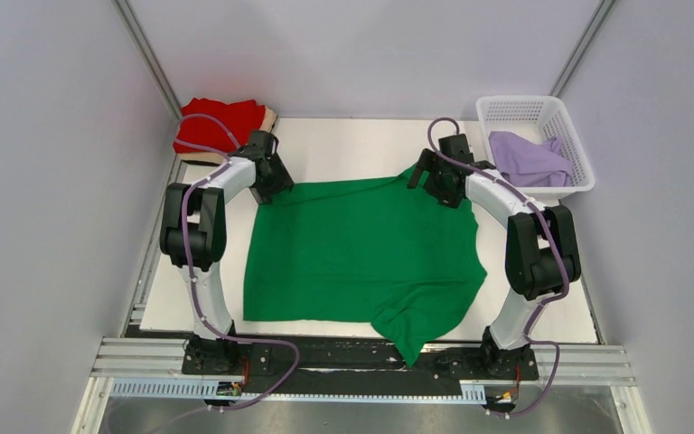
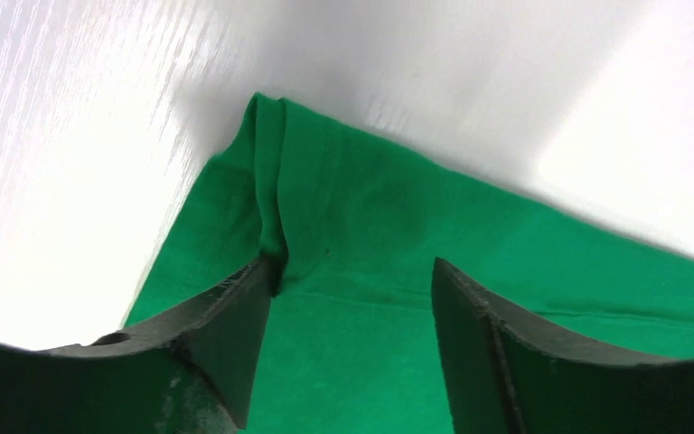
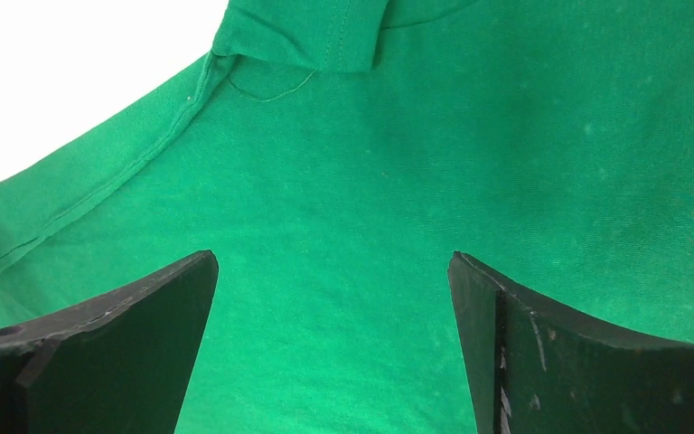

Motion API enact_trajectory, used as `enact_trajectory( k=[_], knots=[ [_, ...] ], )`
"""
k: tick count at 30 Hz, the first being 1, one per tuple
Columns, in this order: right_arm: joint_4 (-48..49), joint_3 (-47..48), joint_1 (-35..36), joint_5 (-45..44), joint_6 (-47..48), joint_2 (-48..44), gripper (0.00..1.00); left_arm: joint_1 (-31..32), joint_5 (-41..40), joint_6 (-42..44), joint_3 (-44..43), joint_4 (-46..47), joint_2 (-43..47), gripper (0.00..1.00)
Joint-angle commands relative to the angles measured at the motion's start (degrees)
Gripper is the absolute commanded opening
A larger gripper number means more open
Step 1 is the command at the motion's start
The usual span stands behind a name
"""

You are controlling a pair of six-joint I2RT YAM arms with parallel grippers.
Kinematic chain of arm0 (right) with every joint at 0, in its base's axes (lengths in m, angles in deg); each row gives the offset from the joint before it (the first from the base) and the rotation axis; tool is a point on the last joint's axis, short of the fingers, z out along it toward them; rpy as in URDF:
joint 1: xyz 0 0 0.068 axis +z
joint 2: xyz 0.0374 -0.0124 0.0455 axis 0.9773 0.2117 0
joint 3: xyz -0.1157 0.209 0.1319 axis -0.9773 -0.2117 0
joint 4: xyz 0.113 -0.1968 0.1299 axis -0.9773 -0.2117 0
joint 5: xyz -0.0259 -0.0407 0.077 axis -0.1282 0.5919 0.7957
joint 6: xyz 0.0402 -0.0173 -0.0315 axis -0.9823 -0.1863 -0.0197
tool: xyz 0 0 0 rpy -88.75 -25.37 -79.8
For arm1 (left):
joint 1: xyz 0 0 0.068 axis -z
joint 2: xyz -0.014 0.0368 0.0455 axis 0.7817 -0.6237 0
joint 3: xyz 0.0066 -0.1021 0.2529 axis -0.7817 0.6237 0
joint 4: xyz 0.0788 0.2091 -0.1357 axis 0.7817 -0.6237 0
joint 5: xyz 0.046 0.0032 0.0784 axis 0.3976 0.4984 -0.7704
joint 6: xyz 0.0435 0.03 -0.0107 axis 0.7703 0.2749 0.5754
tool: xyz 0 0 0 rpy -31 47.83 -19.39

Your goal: Fold and stack the t-shirts

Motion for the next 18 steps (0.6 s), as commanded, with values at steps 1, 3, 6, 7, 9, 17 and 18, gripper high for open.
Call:
enact_trajectory(
  k=[1,3,6,7,9,17,18],
  knots=[
    [2.12,1.98,-0.35,0.46,1.08,0.32,1.0,-0.29,1.25,0.16,-3.42,2.22,-0.64,0.66],
    [2.13,1.87,-0.45,0.41,1.09,0.38,1.0,-0.29,1.38,0.12,-3.97,2.33,-0.9,0.57],
    [2.05,1.7,-0.63,0.39,1.08,0.27,1.0,-0.29,0.72,0.23,-5.06,1.6,-1.65,0.48],
    [2.08,1.62,-0.68,0.39,1.16,0.29,1.0,-0.29,0.62,0.41,-5.18,1.41,-1.78,0.47],
    [2.09,1.44,-0.78,0.39,1.19,0.11,1.0,-0.29,0.25,0.55,-5.21,0.95,-2.08,0.45],
    [2.11,0.27,-1.04,0.33,1.12,-0.36,1.0,-0.22,-1.94,2.21,-4.56,-3.0,-2.47,0.43],
    [2.11,0.16,-1.11,0.24,1.13,-0.37,1.0,-0.26,-2.51,2.44,-4.1,-3.33,-2.38,0.43]
  ],
)
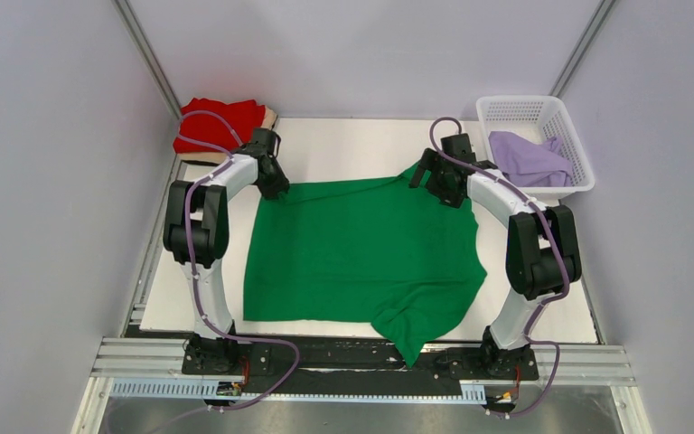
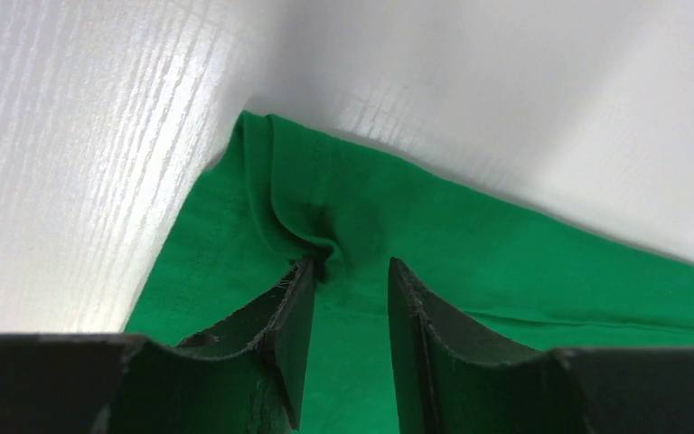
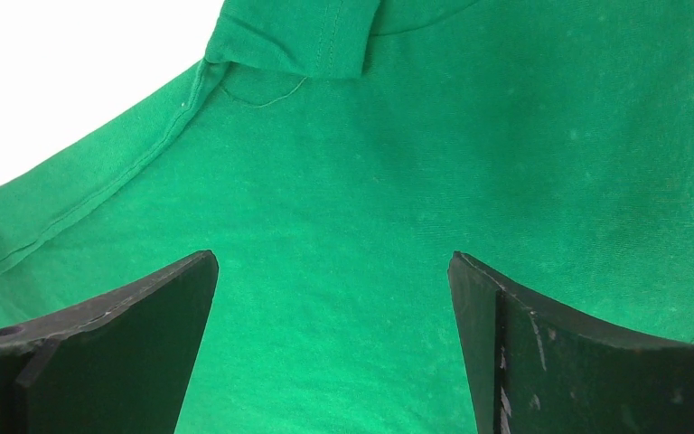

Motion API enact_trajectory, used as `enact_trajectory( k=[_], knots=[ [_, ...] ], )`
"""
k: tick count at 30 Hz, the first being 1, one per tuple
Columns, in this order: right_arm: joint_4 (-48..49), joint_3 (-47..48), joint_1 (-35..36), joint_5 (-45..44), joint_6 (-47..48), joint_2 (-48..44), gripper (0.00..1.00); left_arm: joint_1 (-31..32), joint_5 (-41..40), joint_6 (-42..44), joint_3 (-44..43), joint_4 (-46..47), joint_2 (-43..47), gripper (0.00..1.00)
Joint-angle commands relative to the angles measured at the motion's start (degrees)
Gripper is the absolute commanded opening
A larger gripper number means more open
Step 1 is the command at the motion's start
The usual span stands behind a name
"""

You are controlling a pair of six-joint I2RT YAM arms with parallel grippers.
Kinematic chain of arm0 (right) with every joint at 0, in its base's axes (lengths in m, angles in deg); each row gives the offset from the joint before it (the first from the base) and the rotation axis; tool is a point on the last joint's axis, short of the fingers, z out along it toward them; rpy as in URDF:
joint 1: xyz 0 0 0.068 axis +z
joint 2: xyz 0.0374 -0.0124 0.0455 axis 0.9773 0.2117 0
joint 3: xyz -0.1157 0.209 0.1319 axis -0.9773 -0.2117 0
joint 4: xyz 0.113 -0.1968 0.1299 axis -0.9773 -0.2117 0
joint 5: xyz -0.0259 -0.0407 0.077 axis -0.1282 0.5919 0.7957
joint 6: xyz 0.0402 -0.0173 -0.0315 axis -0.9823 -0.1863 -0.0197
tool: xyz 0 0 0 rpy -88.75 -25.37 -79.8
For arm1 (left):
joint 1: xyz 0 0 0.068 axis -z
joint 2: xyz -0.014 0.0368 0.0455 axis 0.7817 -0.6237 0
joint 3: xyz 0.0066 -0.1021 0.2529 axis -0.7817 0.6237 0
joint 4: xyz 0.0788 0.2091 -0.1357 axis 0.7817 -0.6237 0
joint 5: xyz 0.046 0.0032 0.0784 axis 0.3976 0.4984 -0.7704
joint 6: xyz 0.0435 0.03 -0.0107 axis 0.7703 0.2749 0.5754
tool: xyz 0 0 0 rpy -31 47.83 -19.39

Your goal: Fold and stack the t-shirts

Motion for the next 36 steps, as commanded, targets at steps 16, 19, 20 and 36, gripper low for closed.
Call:
enact_trajectory(
  k=[16,19,20,36],
  knots=[
    [2.14,0.26,-0.78,-0.01,0.62,0.28,1.0,-0.07,-0.89,3.0,-1.64,-2.22,-0.73,0.0],
    [2.29,1.01,-0.93,-0.01,0.96,0.96,1.0,-0.07,-0.57,2.6,0.68,0.46,1.99,0.0],
    [2.27,1.59,-1.03,0.11,1.2,1.42,1.0,-0.07,-0.61,2.31,1.16,1.05,2.59,0.0],
    [4.38,11.64,-0.95,4.95,1.48,10.35,1.0,-2.82,-2.51,-3.41,-6.59,3.47,0.78,0.0]
  ],
)
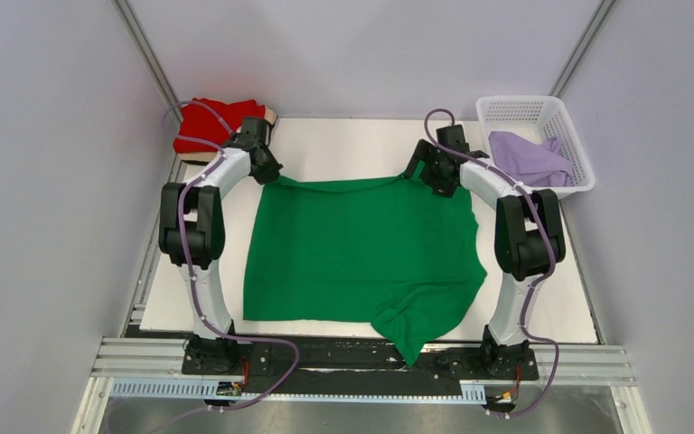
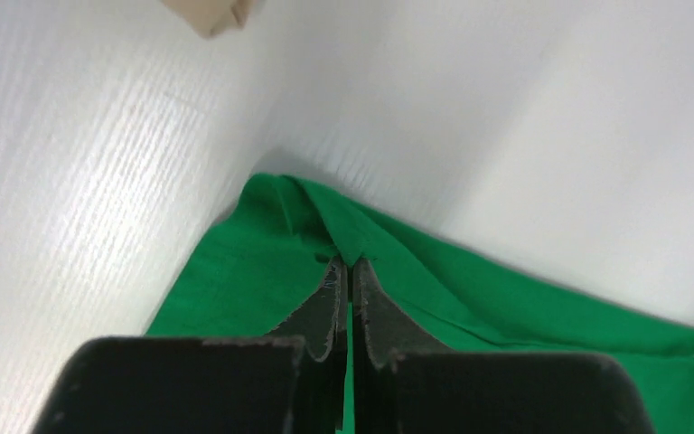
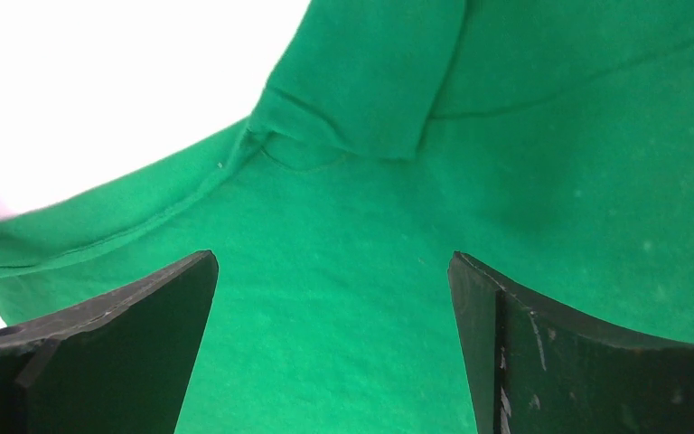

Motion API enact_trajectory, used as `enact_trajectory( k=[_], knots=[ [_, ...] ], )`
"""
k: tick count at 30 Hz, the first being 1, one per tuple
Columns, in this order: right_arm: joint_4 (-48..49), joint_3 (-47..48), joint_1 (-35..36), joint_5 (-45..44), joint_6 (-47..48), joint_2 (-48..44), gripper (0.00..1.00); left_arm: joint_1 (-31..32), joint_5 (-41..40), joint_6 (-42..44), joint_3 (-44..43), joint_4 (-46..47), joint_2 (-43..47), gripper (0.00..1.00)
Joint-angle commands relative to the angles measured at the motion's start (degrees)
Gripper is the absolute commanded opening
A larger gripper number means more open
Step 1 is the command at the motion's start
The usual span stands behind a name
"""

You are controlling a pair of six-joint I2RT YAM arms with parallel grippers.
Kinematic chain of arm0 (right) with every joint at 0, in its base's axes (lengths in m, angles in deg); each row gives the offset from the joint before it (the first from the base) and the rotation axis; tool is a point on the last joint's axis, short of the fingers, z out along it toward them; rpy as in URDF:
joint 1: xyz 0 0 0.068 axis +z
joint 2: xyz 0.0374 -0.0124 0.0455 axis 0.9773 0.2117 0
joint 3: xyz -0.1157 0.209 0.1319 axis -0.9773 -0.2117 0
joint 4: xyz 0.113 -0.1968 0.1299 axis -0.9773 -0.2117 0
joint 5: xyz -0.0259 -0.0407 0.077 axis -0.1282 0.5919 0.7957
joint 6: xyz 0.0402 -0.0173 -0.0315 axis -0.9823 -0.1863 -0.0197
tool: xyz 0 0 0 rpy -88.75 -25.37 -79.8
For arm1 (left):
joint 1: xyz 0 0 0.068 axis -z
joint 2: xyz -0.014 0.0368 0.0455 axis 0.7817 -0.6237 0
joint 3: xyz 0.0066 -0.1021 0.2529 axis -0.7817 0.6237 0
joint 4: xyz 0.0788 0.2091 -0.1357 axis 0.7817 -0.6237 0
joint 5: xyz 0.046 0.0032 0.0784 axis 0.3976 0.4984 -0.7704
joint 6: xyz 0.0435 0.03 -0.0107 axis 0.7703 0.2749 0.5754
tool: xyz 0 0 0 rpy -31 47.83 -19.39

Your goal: Fold and stack the t-shirts

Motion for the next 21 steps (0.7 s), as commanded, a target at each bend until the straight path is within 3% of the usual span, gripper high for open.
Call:
enact_trajectory(
  k=[1,14,16,17,18,19,21],
  knots=[
    [3.14,4.7,-0.22,1.91,0.93,2.5,1.0,-1.45,-1.89,-2.54,-4.58,1.94,-0.77,0.0],
    [4.09,13.57,-0.17,1.27,0.89,12.05,1.0,-3.18,-4.35,-5.19,-21.96,-4.83,-13.33,0.02],
    [4.24,15.17,-0.15,0.78,1.06,13.5,1.0,-3.32,-4.63,-5.24,-23.78,-5.65,-14.67,0.18],
    [4.3,15.9,-0.17,0.64,1.15,14.26,1.0,-3.38,-4.53,-5.1,-24.63,-5.99,-15.38,0.41],
    [4.64,16.6,-0.25,0.71,1.23,14.92,1.0,-3.4,-4.13,-4.78,-25.1,-6.11,-15.6,0.54],
    [5.07,17.53,-0.19,0.85,1.38,15.57,1.0,-3.42,-3.56,-4.65,-25.89,-6.5,-16.03,0.76],
    [7.26,19.06,-0.17,0.93,1.84,17.0,1.0,-3.43,-2.93,-4.01,-26.25,-6.75,-15.87,0.96]
  ],
)
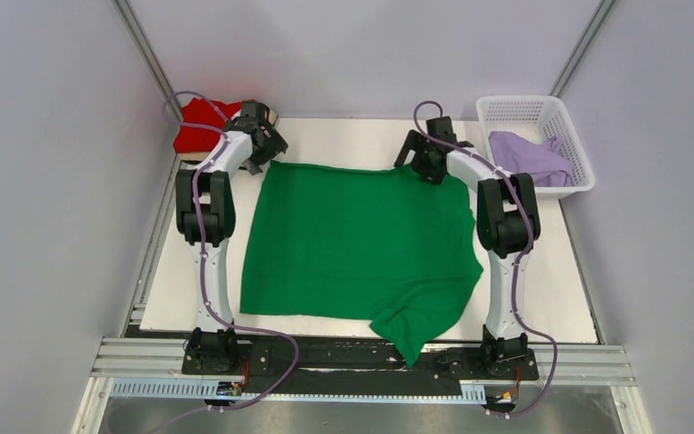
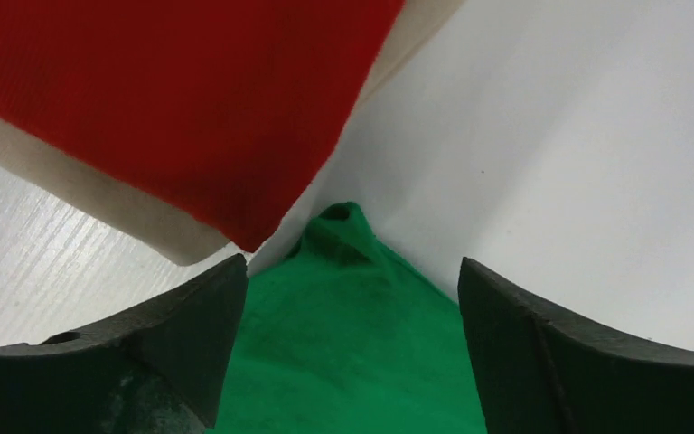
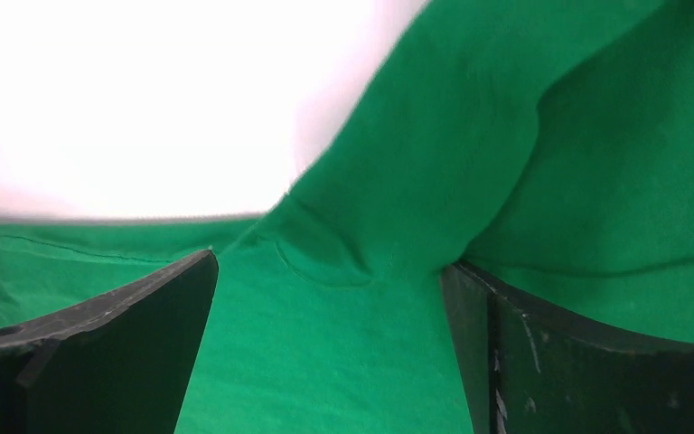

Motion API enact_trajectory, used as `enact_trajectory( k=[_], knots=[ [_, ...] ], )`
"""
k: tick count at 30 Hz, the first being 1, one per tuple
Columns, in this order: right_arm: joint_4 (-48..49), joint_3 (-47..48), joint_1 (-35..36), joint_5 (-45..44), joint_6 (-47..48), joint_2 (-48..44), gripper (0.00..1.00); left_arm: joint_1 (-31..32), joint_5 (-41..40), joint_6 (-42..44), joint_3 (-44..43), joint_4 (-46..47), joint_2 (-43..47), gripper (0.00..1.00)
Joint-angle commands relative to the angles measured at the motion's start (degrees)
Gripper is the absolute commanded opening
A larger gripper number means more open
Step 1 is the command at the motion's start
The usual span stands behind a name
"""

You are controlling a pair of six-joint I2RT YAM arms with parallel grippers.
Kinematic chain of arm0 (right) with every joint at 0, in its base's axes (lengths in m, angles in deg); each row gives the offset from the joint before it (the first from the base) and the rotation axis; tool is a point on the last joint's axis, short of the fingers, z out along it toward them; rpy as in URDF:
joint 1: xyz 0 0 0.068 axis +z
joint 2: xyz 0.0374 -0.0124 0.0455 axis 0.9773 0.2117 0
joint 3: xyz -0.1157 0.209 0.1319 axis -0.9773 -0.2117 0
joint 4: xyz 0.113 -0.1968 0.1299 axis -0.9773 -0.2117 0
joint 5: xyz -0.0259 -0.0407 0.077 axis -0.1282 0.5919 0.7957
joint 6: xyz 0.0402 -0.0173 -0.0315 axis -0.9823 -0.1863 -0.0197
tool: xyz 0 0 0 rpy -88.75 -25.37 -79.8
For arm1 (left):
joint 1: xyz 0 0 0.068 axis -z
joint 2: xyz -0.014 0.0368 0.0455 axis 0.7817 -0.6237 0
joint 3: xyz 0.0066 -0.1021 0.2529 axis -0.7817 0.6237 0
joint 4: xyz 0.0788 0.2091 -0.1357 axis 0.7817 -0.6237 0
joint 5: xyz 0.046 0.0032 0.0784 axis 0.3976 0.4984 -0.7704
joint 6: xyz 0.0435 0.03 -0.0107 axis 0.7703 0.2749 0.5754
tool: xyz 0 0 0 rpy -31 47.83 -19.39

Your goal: Fold and stack the t-shirts

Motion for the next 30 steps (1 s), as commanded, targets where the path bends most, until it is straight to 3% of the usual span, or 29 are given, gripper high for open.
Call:
enact_trajectory(
  k=[1,11,16,24,30],
  knots=[
    [6.48,5.33,-0.21,-0.87,1.73,2.86,1.0,-0.57,-0.55,0.42,-3.44,-1.46,0.39,0.98],
    [25.6,19.93,-0.2,-0.47,5.11,15.49,1.0,-0.48,0.05,4.8,2.01,1.27,9.8,1.0],
    [25.41,27.17,-0.31,1.06,9.24,16.78,1.0,-0.46,0.98,7.52,2.7,0.2,13.07,1.0],
    [24.32,10.63,-0.23,0.76,15.32,1.9,1.0,1.4,2.77,9.73,7.16,-0.03,17.49,1.0],
    [14.98,-12.41,-0.15,-4.37,10.52,-15.08,1.0,4.45,3.77,11.72,11.66,-1.34,18.71,1.0]
  ],
)
